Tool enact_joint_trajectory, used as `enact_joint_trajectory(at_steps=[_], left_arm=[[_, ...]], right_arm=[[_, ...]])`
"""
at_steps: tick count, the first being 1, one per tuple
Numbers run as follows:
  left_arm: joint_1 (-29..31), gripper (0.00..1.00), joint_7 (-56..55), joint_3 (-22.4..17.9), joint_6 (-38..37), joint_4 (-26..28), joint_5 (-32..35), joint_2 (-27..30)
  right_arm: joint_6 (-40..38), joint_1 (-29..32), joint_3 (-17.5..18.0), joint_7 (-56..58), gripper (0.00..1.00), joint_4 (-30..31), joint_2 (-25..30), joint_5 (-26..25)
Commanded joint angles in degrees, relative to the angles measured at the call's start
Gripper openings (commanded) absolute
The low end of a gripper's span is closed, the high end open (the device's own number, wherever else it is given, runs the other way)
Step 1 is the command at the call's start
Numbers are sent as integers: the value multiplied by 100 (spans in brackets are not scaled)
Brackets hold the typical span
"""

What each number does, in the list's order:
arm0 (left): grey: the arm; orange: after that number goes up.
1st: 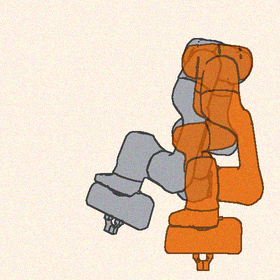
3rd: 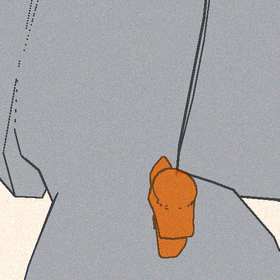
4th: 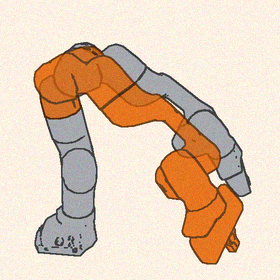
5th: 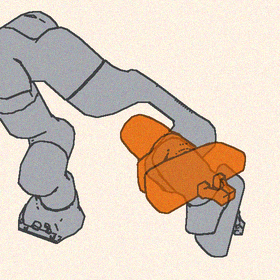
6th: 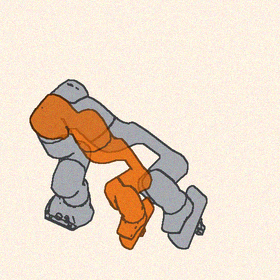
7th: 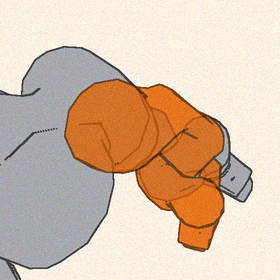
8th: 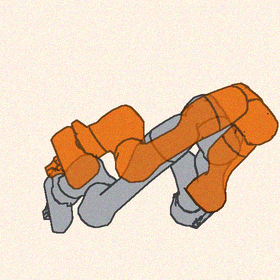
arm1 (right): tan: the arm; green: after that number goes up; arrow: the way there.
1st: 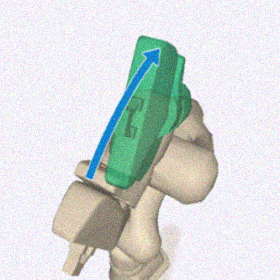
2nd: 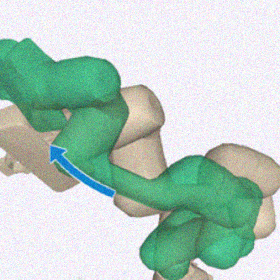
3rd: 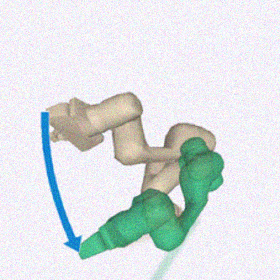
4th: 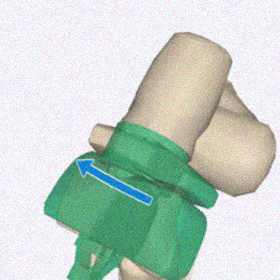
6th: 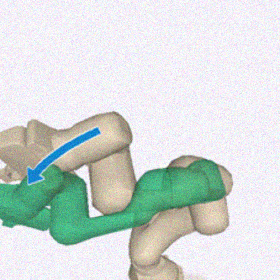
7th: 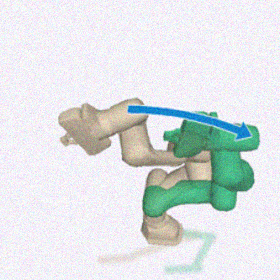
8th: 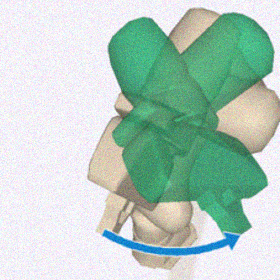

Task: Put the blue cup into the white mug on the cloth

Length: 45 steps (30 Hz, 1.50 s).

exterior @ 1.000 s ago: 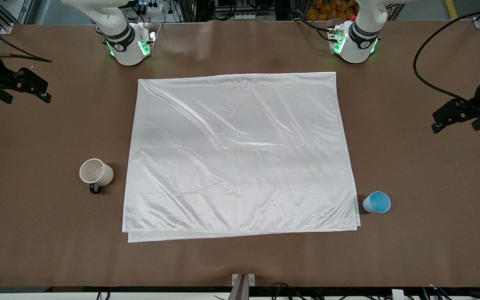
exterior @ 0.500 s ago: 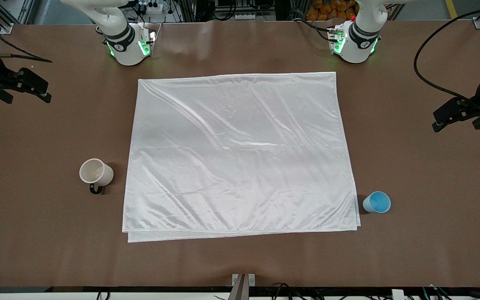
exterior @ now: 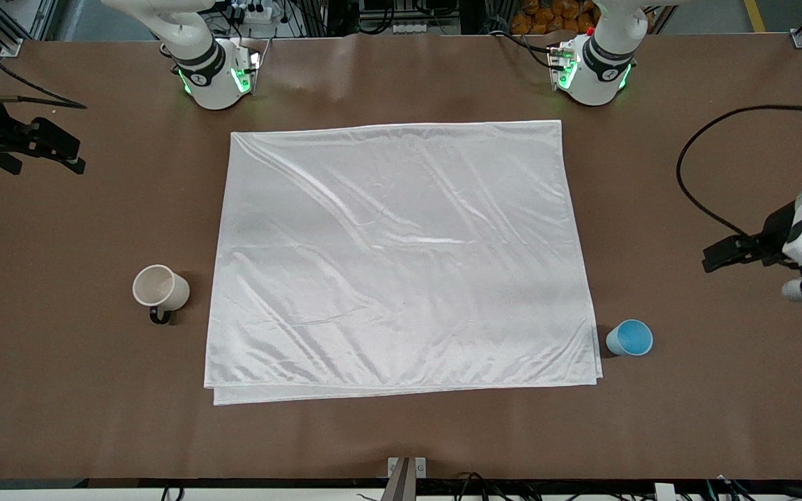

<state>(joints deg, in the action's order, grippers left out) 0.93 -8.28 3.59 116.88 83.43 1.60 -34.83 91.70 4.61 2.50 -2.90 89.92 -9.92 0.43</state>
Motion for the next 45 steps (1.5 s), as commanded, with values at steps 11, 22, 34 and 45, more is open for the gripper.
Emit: enact_joint_trajectory(at_steps=[11,22,34,45], left_arm=[[12,100,-139,28,818,-125,95,-630],[30,100,-139,19,1100,-55,104,-797],[118,97,-130,28,1258,94,113,-859],[118,54,-139,37,1354,130,51,-920]], right_arm=[[1050,75,57,53,100,-142,-1170,-61],[1824,31,66,342,100,-177,-1689,-70],[2316,75,66,624,100,-203,-2084,-105],[2818,128,57,633,100,-203,-2524,-395]])
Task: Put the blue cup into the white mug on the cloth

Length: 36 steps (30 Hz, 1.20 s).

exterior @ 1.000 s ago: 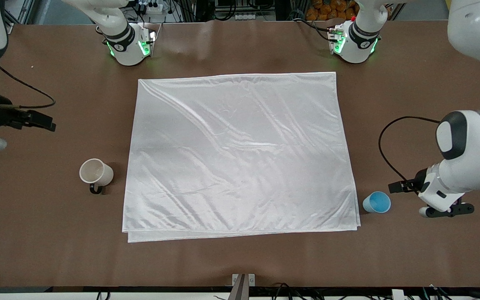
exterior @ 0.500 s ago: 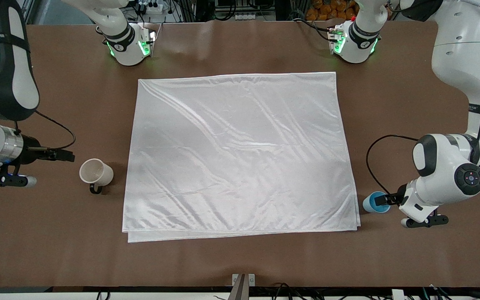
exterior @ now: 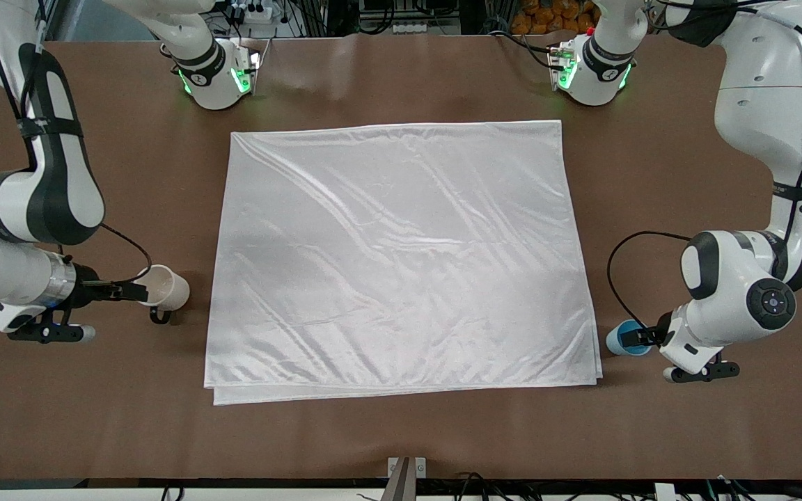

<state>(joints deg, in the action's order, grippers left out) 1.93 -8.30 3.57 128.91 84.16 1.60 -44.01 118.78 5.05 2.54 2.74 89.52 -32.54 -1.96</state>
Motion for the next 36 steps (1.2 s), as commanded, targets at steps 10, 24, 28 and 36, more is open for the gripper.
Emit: enact_joint_trajectory(at_steps=[10,24,28,36], left_arm=[[18,0,-137,38,143,74,42,6],[18,0,-101,56,73,92,51,278],[9,0,-93,65,-225,83,51,533],[0,0,-22,91,-946,65,51,1244]], right_arm=[[234,84,44,60,100,-128,-552,-147],[243,119,53,69,32,65,-648,-120],[243,128,53,69,10,100,-640,-103],[190,180,53,60,0,92,-605,-76]])
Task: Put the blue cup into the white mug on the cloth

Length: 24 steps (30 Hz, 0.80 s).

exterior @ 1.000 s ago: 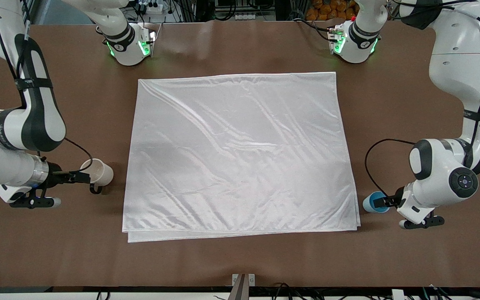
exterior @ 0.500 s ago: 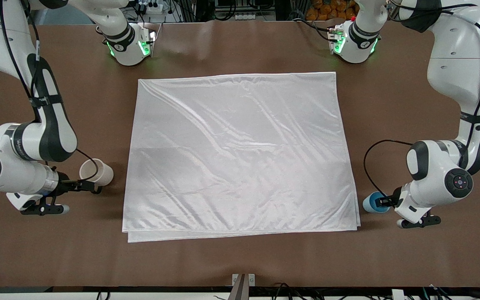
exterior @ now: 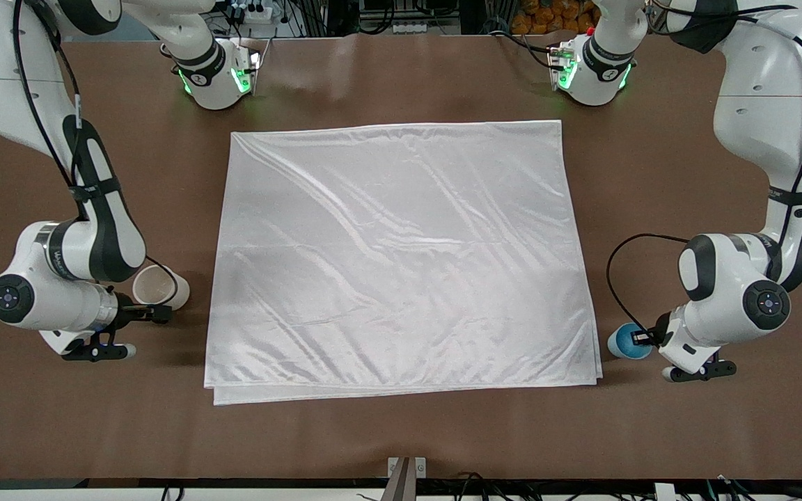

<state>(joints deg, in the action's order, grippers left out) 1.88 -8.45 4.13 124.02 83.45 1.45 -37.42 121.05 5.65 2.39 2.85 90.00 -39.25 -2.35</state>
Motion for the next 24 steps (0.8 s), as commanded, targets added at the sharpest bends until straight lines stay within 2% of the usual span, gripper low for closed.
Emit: enact_joint_trajectory(at_steps=[1,14,24], left_arm=[[6,0,-7,35,-510,136,66,674],[41,0,-7,167,-1222,119,58,1465],[41,0,-69,264,-1565,101,58,1975]], right_arm=[[-63,112,69,32,0,35,84,-37],[-757,-46,139,-284,0,-334,304,-2],[-934,-529,201,-1479,0,-562,304,112]])
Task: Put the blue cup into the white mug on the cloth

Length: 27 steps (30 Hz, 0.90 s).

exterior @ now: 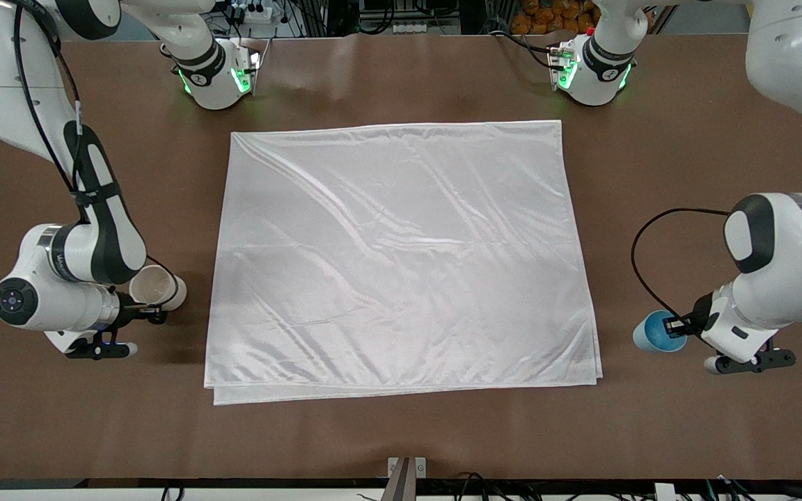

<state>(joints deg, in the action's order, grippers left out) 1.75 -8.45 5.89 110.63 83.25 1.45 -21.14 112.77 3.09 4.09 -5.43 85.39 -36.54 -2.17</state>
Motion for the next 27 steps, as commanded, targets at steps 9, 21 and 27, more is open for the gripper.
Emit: enact_joint_trajectory(at_steps=[9,21,27], left_arm=[[89,0,-7,97,-366,95,57,663],[72,0,107,123,-375,87,57,760],[-8,0,89,149,-375,87,57,778]], right_arm=[[-98,-1055,13,-2163,0,-365,-20,823],[25,-1784,13,-3552,0,-418,-47,1324],[210,-2118,4,-4299,0,-488,-134,1324]])
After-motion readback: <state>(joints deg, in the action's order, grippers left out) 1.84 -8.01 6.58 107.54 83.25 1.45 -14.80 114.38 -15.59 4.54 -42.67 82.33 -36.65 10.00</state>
